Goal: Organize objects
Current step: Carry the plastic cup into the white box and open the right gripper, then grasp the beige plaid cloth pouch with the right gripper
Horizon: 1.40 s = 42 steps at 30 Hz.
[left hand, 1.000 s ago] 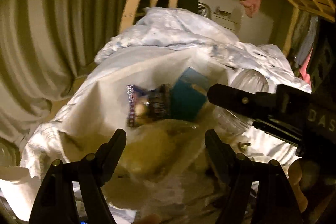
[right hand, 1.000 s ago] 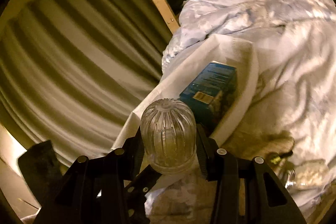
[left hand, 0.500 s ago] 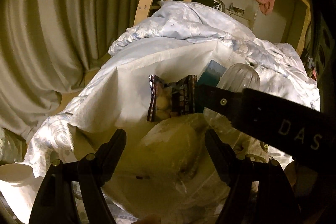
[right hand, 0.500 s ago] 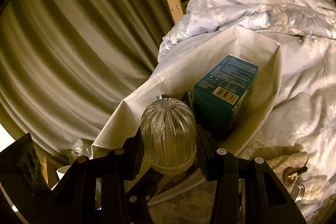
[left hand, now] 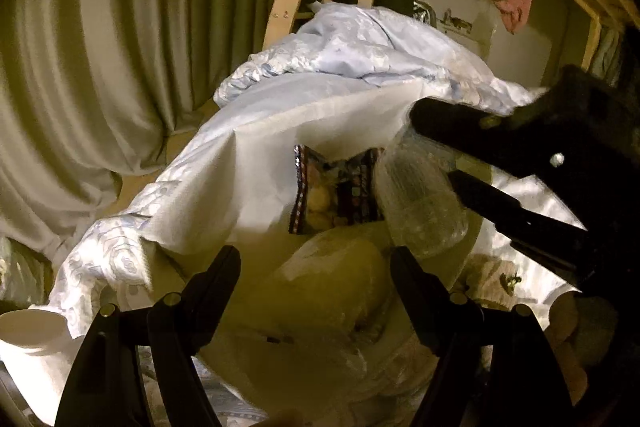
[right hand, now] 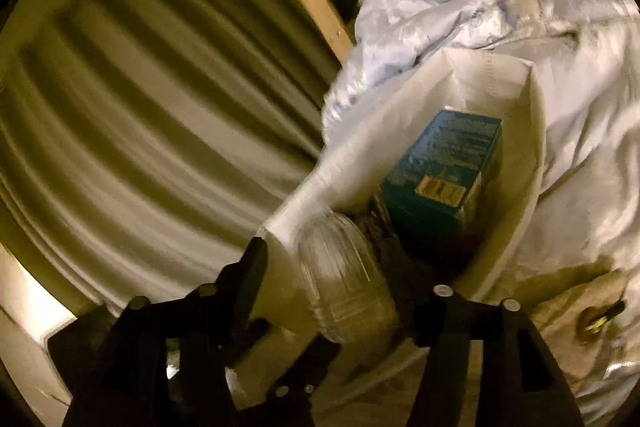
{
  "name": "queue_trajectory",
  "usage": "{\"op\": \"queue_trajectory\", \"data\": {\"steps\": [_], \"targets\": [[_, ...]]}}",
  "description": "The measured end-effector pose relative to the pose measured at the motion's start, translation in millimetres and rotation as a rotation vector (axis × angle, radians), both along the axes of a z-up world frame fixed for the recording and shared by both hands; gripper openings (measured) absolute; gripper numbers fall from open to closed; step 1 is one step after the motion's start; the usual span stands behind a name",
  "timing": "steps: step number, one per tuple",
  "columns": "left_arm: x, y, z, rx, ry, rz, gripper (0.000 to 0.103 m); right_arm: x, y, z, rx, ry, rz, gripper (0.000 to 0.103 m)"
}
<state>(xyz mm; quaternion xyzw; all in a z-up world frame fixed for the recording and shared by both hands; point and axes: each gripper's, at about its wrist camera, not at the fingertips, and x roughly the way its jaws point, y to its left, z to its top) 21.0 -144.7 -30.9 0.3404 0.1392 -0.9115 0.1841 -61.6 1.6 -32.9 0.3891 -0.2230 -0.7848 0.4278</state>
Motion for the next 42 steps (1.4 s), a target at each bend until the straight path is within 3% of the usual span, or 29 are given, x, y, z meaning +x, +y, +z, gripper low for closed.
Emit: {"op": "queue_trajectory", "data": {"steps": [10,15,18,25,32,36,38,42], "targets": [[9,2,15,-0.021,0.04,0.015,0.075,-1,27,14,0.007,0.015,-0.057,0.065],[7,17,20,0.004,0.061,-0.068,0.075,-2,69,26,0.115,0.029,-0.153,0.065],[3,29,21,0.023,0.064,-0.125,0.075,-8,94,22,0.23,-0.022,-0.212,0.065],[-11,66,16,0.043,0.036,-0.259,0.075,-32,118,-23,0.446,-0.287,-0.235,0.065],[-21,101,3,0.045,-0.035,-0.462,0.076,-34,113,-44,0.275,-0.396,-0.14,0.065],[-25,99,-3,0.007,-0.08,-0.418,0.076,-39,98,-67,0.279,-0.45,-0.141,0.065],[-27,96,-6,0.027,-0.087,-0.418,0.076,-41,90,-79,0.297,-0.476,-0.141,0.065],[-29,96,-9,0.035,-0.096,-0.414,0.076,-38,80,-94,0.239,-0.49,-0.135,0.059]]}}
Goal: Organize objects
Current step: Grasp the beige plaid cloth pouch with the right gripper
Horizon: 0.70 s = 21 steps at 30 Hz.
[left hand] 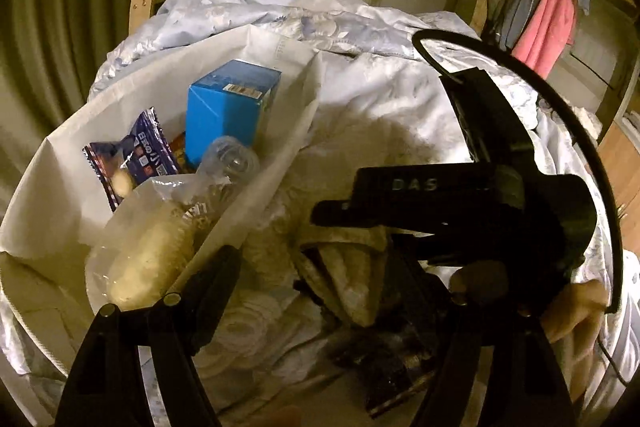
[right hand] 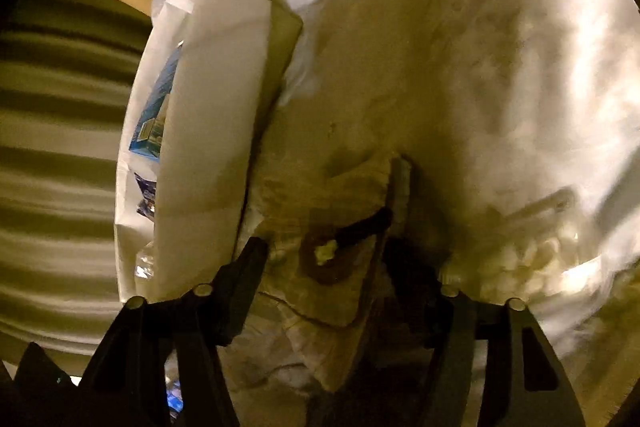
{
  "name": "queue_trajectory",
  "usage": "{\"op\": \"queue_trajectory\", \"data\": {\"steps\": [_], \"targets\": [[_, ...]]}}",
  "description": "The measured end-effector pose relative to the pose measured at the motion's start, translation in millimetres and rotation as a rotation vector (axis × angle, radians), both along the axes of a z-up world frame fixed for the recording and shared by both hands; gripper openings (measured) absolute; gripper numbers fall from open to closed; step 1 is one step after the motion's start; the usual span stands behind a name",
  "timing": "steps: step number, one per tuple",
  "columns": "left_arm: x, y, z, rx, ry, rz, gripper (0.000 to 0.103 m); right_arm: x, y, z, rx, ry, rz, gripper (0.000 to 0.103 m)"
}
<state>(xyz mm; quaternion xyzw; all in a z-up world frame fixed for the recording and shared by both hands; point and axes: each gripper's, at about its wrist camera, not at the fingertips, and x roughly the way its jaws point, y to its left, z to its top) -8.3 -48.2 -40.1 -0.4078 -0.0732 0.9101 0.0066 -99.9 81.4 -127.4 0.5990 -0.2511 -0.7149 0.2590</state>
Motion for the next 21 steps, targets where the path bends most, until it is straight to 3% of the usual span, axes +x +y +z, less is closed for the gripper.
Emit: {"op": "queue_trajectory", "data": {"steps": [3,7,8,11,12,17,21], "targets": [[-1,1,-3,-0.005,-0.002,0.004,0.076,4,1,4,0.027,0.032,-0.009,0.044],[0,0,-1,0.017,0.01,0.005,0.076,9,15,12,0.004,0.036,-0.037,0.033],[1,-1,0,0.024,0.015,0.009,0.076,10,18,19,0.007,0.053,-0.045,0.025],[5,-5,8,0.043,0.044,0.017,0.076,20,32,50,-0.025,0.139,-0.054,0.023],[7,-7,11,0.049,0.054,0.02,0.076,18,31,57,-0.034,0.168,-0.054,0.012],[21,-22,27,0.061,0.12,0.078,0.076,37,35,91,-0.058,0.301,-0.036,0.011],[28,-41,36,0.081,0.151,0.133,0.076,43,48,87,-0.099,0.277,-0.022,0.011]]}}
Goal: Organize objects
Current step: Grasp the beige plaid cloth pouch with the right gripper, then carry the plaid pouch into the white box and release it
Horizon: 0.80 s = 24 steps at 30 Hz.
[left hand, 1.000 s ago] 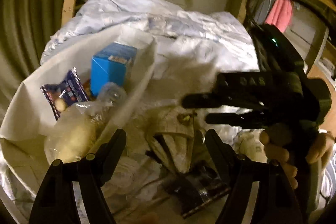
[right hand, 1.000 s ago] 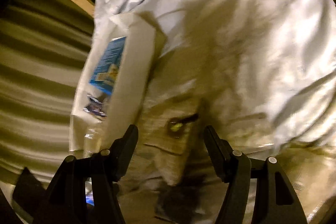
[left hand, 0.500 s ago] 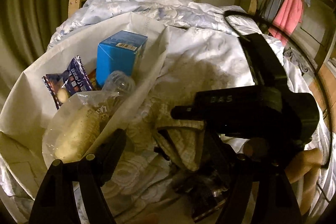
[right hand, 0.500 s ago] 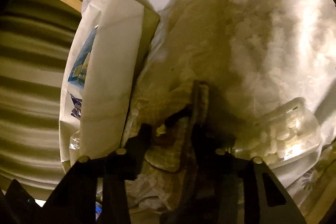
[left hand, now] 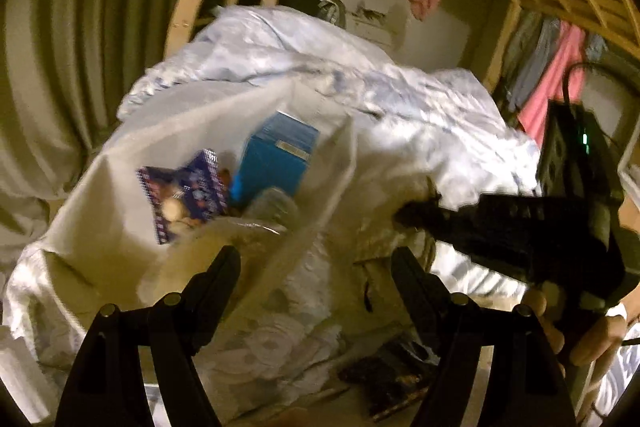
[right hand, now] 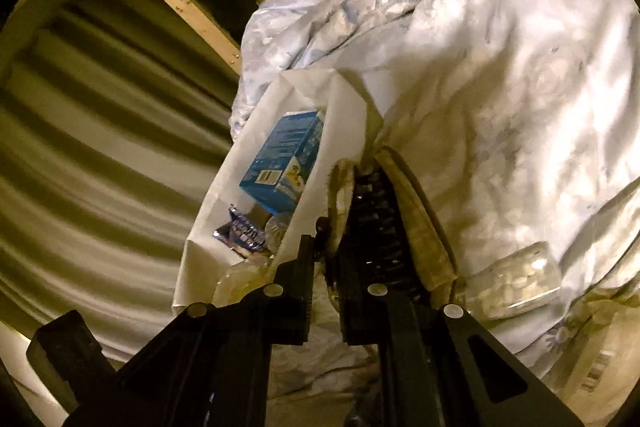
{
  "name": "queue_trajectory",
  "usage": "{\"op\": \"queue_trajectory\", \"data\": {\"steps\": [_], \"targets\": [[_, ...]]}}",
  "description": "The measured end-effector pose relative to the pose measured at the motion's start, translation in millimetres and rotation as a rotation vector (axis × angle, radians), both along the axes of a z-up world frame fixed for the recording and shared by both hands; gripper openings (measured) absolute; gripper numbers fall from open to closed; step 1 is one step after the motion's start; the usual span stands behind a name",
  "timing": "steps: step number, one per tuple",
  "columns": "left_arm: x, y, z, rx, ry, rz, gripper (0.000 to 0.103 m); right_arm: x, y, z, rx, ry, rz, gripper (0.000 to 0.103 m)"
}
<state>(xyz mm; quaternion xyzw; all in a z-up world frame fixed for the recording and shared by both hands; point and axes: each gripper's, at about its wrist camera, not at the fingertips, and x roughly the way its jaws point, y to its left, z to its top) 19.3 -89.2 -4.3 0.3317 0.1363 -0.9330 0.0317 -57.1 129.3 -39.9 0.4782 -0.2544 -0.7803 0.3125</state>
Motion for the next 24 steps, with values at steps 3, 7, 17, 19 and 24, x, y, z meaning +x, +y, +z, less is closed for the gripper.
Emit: {"op": "queue_trajectory", "data": {"steps": [3,7,17,19,24], "targets": [[5,-12,3,0.009,0.013,0.043,0.076,3,5,5,-0.024,0.008,0.007,0.011],[9,-26,5,0.012,0.019,0.098,0.076,-3,-19,22,-0.087,0.082,0.027,0.011],[41,-45,36,-0.049,0.134,0.253,0.076,14,-74,59,-0.329,0.237,0.216,0.011],[44,-47,39,-0.043,0.145,0.256,0.076,15,-94,57,-0.362,0.237,0.263,0.011],[30,-51,23,-0.054,0.065,0.249,0.076,12,-133,18,-0.325,0.131,0.286,0.011]]}}
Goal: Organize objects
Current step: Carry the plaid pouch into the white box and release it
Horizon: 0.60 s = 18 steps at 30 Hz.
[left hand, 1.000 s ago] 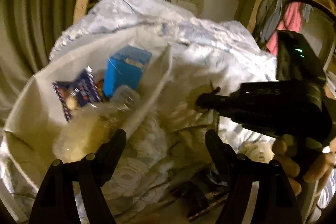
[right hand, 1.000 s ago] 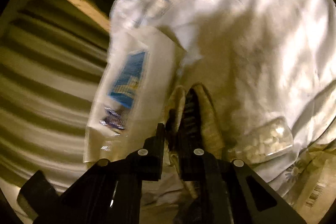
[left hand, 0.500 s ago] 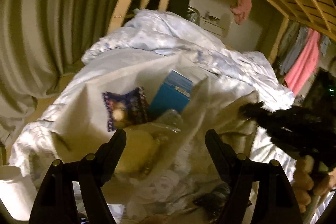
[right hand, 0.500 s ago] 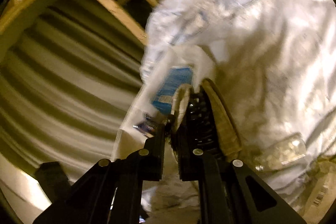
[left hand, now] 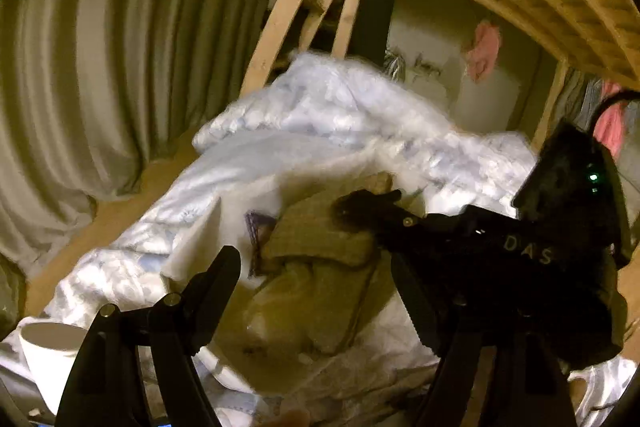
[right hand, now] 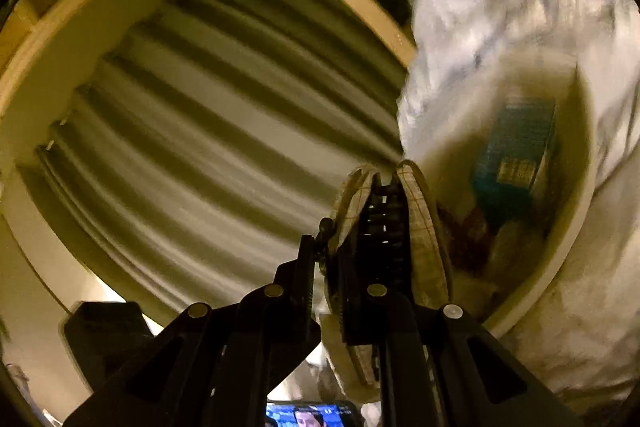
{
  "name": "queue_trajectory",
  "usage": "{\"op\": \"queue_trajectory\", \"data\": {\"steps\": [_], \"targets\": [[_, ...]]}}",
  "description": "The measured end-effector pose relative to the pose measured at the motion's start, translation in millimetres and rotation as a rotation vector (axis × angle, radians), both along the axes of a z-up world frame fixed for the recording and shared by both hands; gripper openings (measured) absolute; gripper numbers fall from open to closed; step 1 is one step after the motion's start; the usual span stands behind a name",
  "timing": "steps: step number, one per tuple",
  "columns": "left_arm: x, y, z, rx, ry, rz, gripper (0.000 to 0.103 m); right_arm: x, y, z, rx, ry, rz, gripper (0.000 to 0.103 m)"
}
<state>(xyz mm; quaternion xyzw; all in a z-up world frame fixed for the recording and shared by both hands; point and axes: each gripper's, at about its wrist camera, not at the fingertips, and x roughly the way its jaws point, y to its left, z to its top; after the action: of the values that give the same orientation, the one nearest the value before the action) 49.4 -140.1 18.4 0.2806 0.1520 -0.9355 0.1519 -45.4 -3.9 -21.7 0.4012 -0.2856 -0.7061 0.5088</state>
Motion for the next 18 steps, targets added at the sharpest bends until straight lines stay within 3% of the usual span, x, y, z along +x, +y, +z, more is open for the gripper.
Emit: {"op": "queue_trajectory", "data": {"steps": [2,6,9,13,18], "targets": [[-9,-1,-12,-0.011,-0.039,0.007,0.076,-3,-1,-12,0.003,-0.021,-0.007,0.011],[-28,-6,-40,0.045,-0.115,-0.006,0.076,-15,9,-23,-0.001,-0.06,-0.052,0.011],[-38,0,-55,0.004,-0.176,0.016,0.076,-22,15,-34,0.059,-0.06,-0.101,0.012],[-44,8,-61,-0.029,-0.19,0.015,0.076,-31,20,-57,0.012,-0.152,-0.079,0.014],[-41,12,-57,-0.035,-0.16,0.0,0.076,-25,24,-48,0.044,-0.095,-0.097,0.022]]}}
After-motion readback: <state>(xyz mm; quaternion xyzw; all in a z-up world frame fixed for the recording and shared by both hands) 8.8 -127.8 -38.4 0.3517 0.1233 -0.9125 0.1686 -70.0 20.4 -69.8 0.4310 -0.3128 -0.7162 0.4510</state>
